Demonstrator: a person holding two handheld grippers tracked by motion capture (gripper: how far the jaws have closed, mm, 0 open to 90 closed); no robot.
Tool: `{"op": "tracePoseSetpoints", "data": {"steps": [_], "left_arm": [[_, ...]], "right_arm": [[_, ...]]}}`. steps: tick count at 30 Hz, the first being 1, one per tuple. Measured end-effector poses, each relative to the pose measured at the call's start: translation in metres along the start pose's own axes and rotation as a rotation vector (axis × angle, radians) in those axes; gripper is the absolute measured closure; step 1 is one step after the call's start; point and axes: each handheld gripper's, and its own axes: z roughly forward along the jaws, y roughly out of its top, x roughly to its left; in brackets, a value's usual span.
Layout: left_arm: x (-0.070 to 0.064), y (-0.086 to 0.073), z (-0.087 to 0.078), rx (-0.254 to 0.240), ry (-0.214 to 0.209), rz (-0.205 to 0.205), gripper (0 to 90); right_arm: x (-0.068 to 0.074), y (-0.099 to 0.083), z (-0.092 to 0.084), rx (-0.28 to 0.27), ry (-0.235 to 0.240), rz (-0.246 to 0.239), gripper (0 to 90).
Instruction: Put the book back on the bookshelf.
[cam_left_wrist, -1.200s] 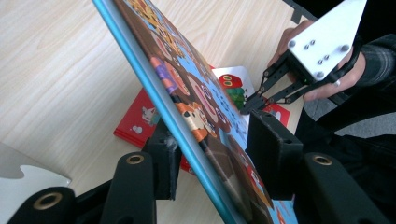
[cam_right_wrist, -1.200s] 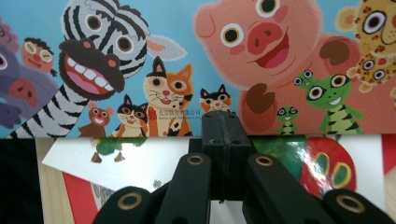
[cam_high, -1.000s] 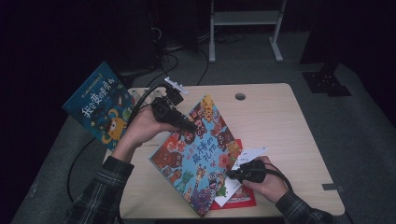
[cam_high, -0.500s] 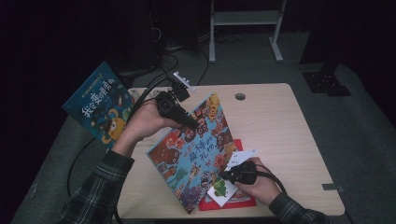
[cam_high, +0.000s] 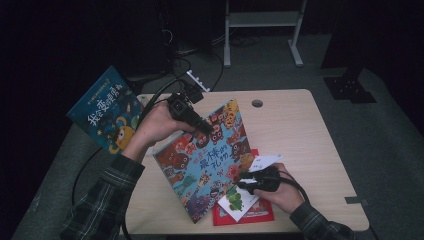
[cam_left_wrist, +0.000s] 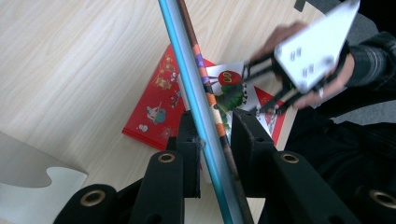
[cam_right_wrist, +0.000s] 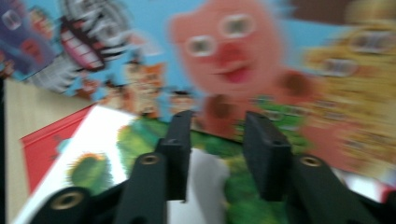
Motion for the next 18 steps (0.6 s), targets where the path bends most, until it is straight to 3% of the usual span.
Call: {"op": "tracePoseSetpoints", "data": {"steps": [6, 10, 12, 14, 15, 18], "left_arm": [[0.001, 0.002, 0.000, 0.009, -0.010, -0.017, 74.2], [0.002, 0.002, -0.002, 0.011, -0.012, -0.023, 75.0], [0.002, 0.003, -0.005, 0.010, -0.008, -0.022, 76.0], [0.001, 0.004, -0.006, 0.009, -0.007, -0.019, 76.9], [0.000, 0.005, -0.008, 0.008, -0.005, -0.017, 77.4], [0.000, 0.006, -0.009, 0.005, -0.009, -0.018, 78.9]], "right_arm": [[-0.025, -0.011, -0.023, -0.052, -0.061, 0.035, 48.9], [-0.056, -0.027, -0.047, -0.105, -0.163, 0.107, 44.7], [-0.072, -0.035, -0.051, -0.106, -0.228, 0.137, 42.8], [-0.077, -0.038, -0.052, -0.101, -0.248, 0.150, 42.6], [-0.090, -0.045, -0.053, -0.090, -0.283, 0.187, 41.1], [-0.105, -0.053, -0.051, -0.068, -0.350, 0.239, 39.7]]}}
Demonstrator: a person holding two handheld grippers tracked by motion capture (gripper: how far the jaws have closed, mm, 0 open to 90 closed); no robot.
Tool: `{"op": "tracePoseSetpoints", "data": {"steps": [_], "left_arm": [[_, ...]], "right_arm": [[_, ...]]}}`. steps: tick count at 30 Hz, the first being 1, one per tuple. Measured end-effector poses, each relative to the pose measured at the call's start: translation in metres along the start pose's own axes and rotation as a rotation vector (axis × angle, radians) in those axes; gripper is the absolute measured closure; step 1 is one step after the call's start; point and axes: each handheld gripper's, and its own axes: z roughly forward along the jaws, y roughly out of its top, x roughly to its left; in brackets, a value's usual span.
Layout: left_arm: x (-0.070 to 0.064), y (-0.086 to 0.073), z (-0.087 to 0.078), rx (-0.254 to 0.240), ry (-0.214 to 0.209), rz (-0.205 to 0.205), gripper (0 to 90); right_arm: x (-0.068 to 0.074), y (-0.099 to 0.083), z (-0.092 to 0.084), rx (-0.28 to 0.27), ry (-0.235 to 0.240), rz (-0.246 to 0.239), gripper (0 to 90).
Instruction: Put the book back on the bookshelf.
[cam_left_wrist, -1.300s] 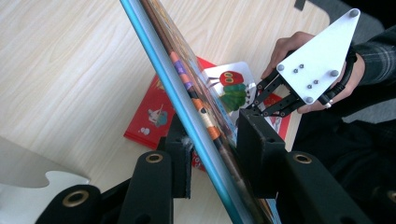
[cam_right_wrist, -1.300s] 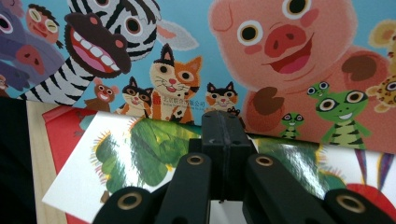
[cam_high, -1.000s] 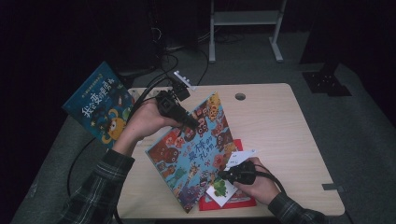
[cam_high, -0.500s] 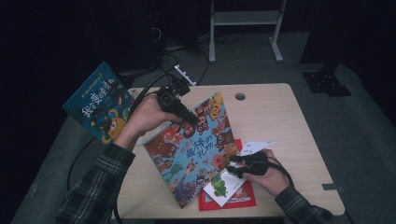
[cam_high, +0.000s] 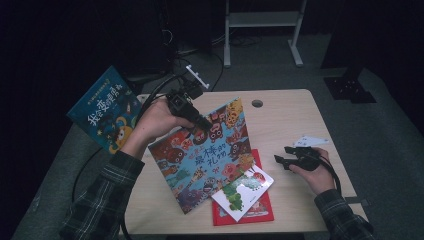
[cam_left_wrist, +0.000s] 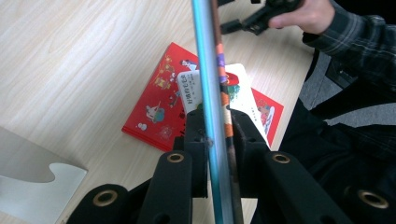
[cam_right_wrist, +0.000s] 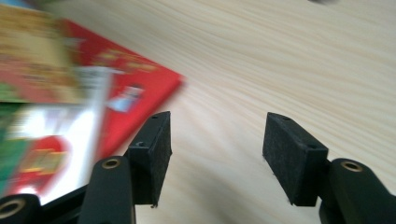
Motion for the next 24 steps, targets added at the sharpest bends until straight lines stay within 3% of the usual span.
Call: {"op": "tracePoseSetpoints", "data": {"steps": [3, 4, 5, 7, 8, 9, 10, 11, 16, 24], "left_arm": [[-0.003, 0.002, 0.000, 0.001, -0.006, 0.008, 79.9], [-0.003, 0.002, 0.000, 0.001, -0.006, 0.008, 80.1], [-0.004, 0.002, 0.000, 0.000, -0.007, 0.013, 80.3], [-0.007, 0.004, -0.001, 0.003, 0.003, 0.026, 80.4], [-0.007, 0.004, -0.001, 0.003, 0.003, 0.026, 80.4], [-0.010, 0.004, -0.001, 0.003, 0.016, 0.036, 80.6], [-0.010, 0.004, -0.001, 0.003, 0.016, 0.036, 80.6], [-0.012, 0.004, -0.002, 0.007, 0.045, 0.051, 80.6], [-0.009, 0.002, -0.003, 0.009, 0.089, 0.051, 80.6], [-0.007, -0.003, -0.009, -0.001, 0.075, 0.049, 80.5]], "right_arm": [[-0.011, -0.005, 0.007, 0.029, -0.058, 0.024, 39.8], [-0.011, -0.005, 0.007, 0.029, -0.058, 0.024, 39.8], [-0.017, -0.008, 0.012, 0.040, -0.099, 0.028, 38.7], [-0.021, -0.010, 0.015, 0.046, -0.133, 0.027, 37.9], [-0.021, -0.010, 0.015, 0.046, -0.133, 0.027, 37.9], [-0.024, -0.012, 0.019, 0.052, -0.163, 0.028, 36.7], [-0.024, -0.012, 0.019, 0.052, -0.163, 0.028, 36.7], [-0.026, -0.013, 0.022, 0.051, -0.177, 0.033, 34.9], [-0.030, -0.013, 0.023, 0.047, -0.187, 0.056, 29.8], [-0.033, -0.013, 0.023, 0.057, -0.166, 0.099, 28.1]]}}
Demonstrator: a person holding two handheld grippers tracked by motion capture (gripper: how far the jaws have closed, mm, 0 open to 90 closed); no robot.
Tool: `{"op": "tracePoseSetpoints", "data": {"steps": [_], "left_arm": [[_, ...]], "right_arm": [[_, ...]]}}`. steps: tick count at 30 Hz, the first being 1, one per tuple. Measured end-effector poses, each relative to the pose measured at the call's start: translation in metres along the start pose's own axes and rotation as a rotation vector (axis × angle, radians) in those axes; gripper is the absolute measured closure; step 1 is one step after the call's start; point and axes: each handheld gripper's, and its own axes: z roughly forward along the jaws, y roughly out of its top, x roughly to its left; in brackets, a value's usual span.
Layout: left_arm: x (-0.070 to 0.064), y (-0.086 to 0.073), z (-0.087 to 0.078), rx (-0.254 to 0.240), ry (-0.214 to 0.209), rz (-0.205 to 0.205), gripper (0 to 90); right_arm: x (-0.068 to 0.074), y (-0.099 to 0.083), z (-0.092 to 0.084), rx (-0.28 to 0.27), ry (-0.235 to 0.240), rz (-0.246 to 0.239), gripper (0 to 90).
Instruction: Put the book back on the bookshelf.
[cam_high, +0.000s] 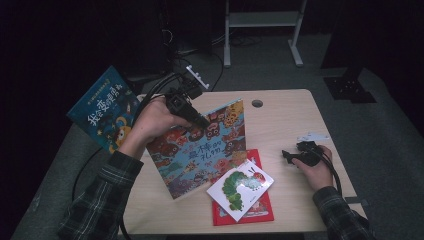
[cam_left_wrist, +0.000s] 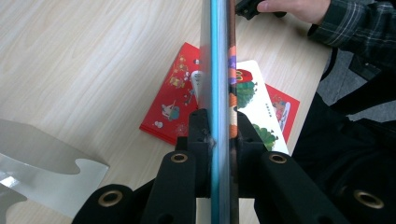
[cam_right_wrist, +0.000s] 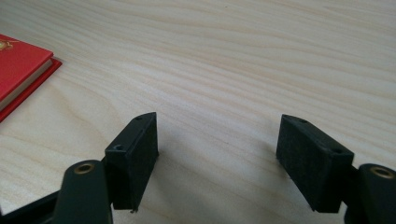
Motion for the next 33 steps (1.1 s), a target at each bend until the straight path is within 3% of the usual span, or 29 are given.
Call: {"op": "tracePoseSetpoints", "data": {"steps": [6, 22, 33], "left_arm": [[0.007, -0.009, -0.009, -0.011, 0.005, -0.020, 80.5], [0.031, -0.053, -0.041, -0.070, 0.056, -0.153, 80.5], [0.045, -0.090, -0.069, -0.099, 0.136, -0.238, 80.5]], "right_arm": [[-0.001, 0.000, 0.000, 0.008, 0.001, 0.016, 25.8], [-0.006, 0.002, 0.003, 0.019, -0.036, 0.056, 17.6], [-0.006, 0.002, 0.003, 0.021, -0.036, 0.055, 17.4]]}}
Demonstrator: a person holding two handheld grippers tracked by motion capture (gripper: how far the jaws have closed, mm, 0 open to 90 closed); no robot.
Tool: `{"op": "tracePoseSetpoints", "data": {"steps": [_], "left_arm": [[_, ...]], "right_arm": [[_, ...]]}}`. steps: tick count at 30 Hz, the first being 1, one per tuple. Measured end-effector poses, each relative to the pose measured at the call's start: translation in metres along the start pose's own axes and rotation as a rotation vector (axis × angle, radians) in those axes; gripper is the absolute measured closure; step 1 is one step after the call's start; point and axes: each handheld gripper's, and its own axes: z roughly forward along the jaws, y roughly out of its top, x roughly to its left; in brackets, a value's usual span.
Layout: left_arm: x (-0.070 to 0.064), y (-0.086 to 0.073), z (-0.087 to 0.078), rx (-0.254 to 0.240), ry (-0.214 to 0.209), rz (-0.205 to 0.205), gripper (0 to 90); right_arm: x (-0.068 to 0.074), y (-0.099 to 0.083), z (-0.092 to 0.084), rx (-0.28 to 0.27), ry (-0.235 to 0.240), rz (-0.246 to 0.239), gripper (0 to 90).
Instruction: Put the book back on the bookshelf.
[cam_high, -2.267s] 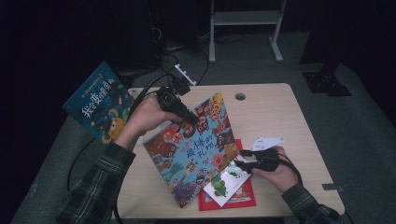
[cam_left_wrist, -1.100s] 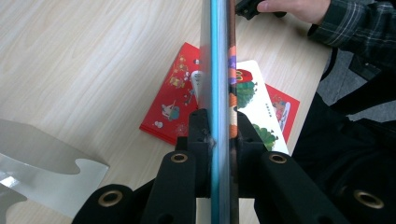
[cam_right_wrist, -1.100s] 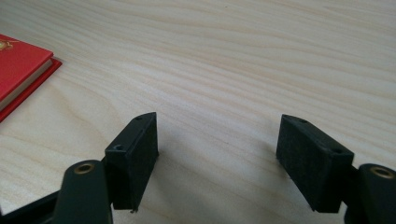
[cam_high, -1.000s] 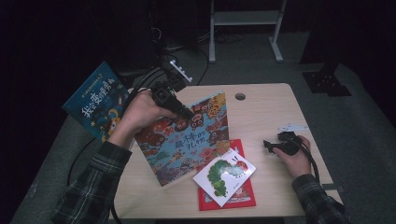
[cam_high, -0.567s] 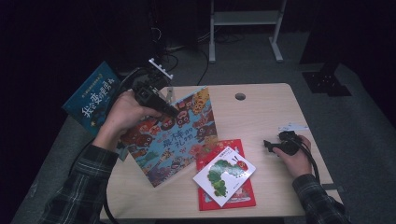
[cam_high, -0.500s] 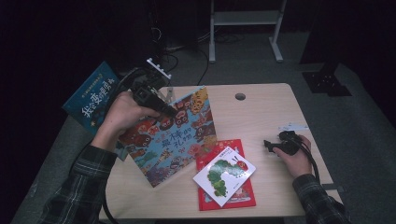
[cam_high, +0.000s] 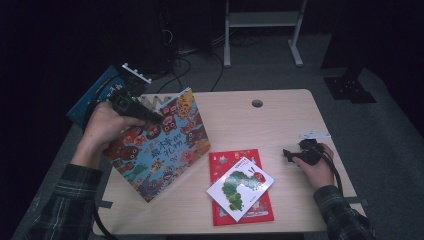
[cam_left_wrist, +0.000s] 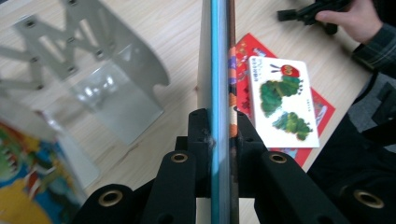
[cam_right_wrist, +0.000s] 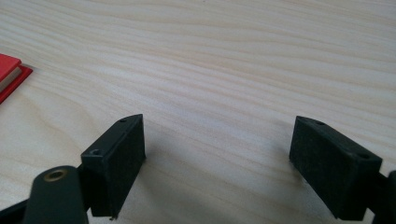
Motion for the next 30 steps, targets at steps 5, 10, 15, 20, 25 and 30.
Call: {"op": "tracePoseSetpoints", "data": {"steps": [5, 10, 15, 20, 25, 30], "left_arm": [[0.010, -0.011, -0.010, -0.006, 0.019, -0.035, 80.5], [0.020, -0.024, -0.019, -0.008, 0.030, -0.068, 80.5], [0.025, -0.034, -0.025, -0.010, 0.037, -0.091, 80.5], [0.030, -0.046, -0.031, -0.008, 0.028, -0.105, 80.6], [0.035, -0.058, -0.037, -0.017, 0.042, -0.134, 80.6], [0.040, -0.065, -0.042, -0.015, 0.064, -0.154, 80.6]], "right_arm": [[0.000, 0.000, 0.000, 0.000, -0.001, 0.000, 17.4], [0.000, 0.000, 0.000, -0.001, -0.003, 0.000, 17.4], [0.000, 0.000, 0.000, -0.002, -0.006, 0.001, 17.4], [-0.001, 0.000, 0.000, -0.001, -0.006, 0.002, 17.4], [-0.001, 0.000, 0.000, -0.001, -0.006, 0.002, 17.4], [-0.001, 0.000, 0.000, -0.002, -0.008, 0.003, 17.5]]}}
